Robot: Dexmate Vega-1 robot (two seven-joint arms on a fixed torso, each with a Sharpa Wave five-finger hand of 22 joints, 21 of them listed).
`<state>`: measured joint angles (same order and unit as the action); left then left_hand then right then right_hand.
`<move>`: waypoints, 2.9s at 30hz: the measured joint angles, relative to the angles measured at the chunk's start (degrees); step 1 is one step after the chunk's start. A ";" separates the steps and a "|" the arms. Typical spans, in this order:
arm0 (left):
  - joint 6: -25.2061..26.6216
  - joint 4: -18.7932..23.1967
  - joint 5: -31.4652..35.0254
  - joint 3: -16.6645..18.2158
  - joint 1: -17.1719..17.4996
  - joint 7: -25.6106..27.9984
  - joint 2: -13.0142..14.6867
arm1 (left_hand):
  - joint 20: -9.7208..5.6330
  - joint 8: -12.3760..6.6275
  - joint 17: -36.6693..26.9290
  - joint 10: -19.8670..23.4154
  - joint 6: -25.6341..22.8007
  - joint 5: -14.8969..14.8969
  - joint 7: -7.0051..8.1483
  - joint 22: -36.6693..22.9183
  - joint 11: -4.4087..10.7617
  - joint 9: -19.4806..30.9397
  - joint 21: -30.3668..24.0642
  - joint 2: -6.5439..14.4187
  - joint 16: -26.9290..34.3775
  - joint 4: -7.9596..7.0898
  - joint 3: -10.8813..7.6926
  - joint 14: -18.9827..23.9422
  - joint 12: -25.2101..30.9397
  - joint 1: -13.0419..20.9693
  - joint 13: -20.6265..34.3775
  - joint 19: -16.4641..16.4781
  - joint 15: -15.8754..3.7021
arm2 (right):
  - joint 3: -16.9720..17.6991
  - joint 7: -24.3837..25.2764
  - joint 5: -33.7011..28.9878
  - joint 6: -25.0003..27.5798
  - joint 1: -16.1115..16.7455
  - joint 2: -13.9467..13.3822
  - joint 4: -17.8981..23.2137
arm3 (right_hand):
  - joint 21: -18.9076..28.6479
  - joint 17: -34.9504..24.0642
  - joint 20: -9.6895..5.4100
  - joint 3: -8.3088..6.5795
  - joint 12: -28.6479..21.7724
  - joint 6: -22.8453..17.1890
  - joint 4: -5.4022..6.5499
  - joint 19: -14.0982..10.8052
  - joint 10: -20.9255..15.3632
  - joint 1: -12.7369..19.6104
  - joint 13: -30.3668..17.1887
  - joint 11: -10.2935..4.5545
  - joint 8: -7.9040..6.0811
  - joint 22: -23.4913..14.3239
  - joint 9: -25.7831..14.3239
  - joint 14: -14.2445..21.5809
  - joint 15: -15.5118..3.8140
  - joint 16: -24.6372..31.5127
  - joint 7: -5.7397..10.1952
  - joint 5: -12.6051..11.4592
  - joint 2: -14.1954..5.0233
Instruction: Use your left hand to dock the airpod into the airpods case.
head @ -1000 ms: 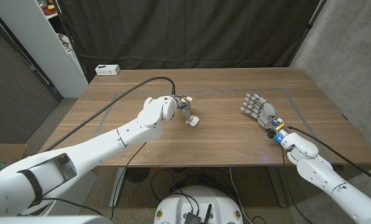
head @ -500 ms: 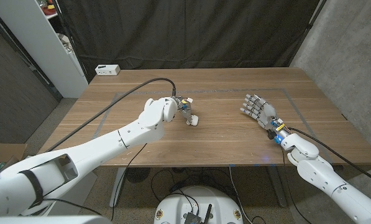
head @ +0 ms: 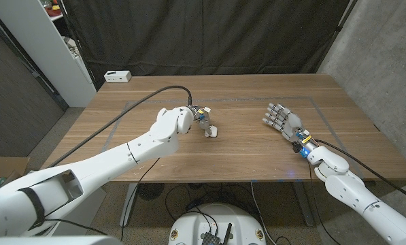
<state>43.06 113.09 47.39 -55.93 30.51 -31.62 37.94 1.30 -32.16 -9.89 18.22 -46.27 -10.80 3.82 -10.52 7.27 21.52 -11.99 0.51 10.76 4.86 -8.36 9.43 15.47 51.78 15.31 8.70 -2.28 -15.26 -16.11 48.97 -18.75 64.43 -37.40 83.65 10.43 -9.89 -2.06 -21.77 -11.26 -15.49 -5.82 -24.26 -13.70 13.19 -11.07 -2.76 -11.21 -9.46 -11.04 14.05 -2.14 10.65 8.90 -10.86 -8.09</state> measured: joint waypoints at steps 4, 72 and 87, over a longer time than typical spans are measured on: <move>0.15 0.06 0.00 0.03 0.03 0.39 0.02 | 0.00 1.35 0.00 0.13 2.09 -0.06 0.82 0.00 0.13 -0.26 0.00 0.14 0.00 0.04 0.16 0.10 0.00 -0.25 0.19 0.00 0.03 | 0.00 -0.02 0.01 0.00 0.03 0.00 -0.01 | 0.00 0.00 0.00 -0.22 0.00 0.00 0.22 0.00 0.00 0.00 0.00 0.00 0.00 0.00 0.00 0.00 0.00 0.00 0.00 0.00 0.00; -69.25 -18.08 -0.84 7.17 -11.95 -1.90 6.56 | 2.37 19.76 0.02 -13.82 23.56 -13.76 8.72 0.00 -1.70 -9.91 -0.10 5.53 -0.38 1.94 5.69 -10.66 -2.17 12.04 -1.17 -2.34 0.34 | -0.21 5.96 -2.31 -0.85 2.71 0.35 4.11 | 0.00 0.00 0.61 -0.68 0.00 0.00 -0.26 0.62 -0.31 -0.31 0.01 0.73 0.00 0.00 0.00 0.00 0.00 0.00 0.00 0.00 0.31; -76.44 -23.74 0.32 5.75 -14.71 0.36 4.07 | 2.06 18.79 0.01 -13.21 20.30 -13.54 8.90 0.00 -1.10 -9.91 -0.10 5.52 -0.38 1.70 6.40 -10.13 -1.90 12.64 -1.21 -2.03 0.44 | 0.12 7.40 -2.44 -1.41 4.11 0.50 5.06 | 0.00 0.00 0.61 -0.85 0.00 0.00 -0.09 0.62 -0.18 -0.41 0.01 1.21 0.00 0.00 0.01 0.00 0.00 0.00 0.00 0.00 0.41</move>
<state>-33.38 89.35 47.71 -50.18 15.80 -31.26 42.01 3.36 -13.37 -9.87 5.01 -25.96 -24.33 12.72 -10.52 6.17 11.61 -12.09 6.03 10.37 6.56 -1.96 -0.70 13.57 64.42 14.10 6.67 -1.84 -15.14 -8.71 46.53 -20.16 68.54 -36.90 88.71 10.43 -9.89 -1.44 -22.62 -11.26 -15.49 -5.91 -23.64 -13.87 12.78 -11.06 -1.55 -11.22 -9.45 -11.04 14.05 -2.13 10.65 8.90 -10.86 -7.68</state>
